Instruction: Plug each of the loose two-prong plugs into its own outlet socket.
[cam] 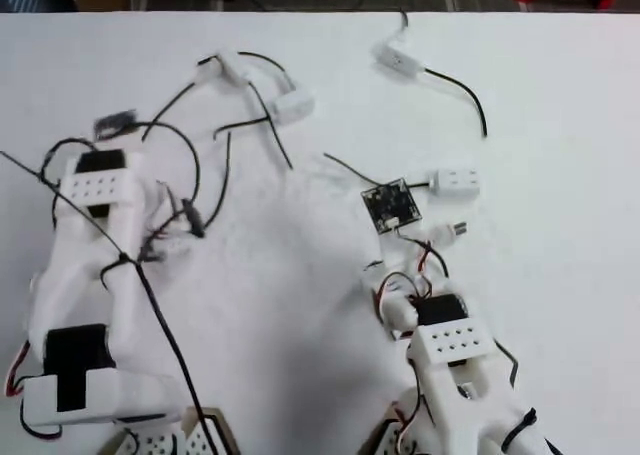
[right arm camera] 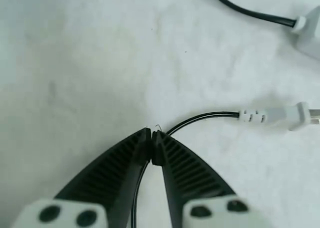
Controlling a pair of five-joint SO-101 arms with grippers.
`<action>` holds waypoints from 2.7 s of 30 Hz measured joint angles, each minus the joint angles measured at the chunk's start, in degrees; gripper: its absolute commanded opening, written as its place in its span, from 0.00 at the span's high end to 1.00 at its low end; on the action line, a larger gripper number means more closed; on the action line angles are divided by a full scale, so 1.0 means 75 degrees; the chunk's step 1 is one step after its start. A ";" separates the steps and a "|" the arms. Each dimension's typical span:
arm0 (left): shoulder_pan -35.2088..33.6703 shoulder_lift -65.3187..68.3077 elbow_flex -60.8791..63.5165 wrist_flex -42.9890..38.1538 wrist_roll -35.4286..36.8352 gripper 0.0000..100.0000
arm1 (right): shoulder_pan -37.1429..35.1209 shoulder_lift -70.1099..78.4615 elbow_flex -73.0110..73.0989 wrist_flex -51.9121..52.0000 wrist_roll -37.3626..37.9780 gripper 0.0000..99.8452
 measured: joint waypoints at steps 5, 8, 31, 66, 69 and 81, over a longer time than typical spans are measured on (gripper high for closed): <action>-0.0410 0.0281 0.0000 -0.0586 -0.3036 0.79 | 0.0000 0.0000 0.0000 0.0000 0.0000 0.98; -0.0410 0.0926 -0.0059 -0.0703 -0.3810 0.79 | 0.0000 0.0000 0.0000 0.0000 0.0000 0.98; 0.0105 0.2215 -0.1664 0.0656 -0.5415 0.79 | 0.0000 0.0000 0.0000 0.0000 0.0000 0.98; 0.0645 0.2215 -0.3727 0.1055 -0.4982 0.89 | 0.0000 0.0000 0.0000 0.0000 0.0000 0.98; 0.1055 0.2215 -0.4876 0.1055 -0.4724 0.89 | 0.0000 0.0000 0.0000 0.0000 0.0000 0.98; 0.1723 0.5380 -0.9987 0.0867 -0.4665 0.89 | 0.0000 0.0000 0.0000 0.0000 0.0000 0.98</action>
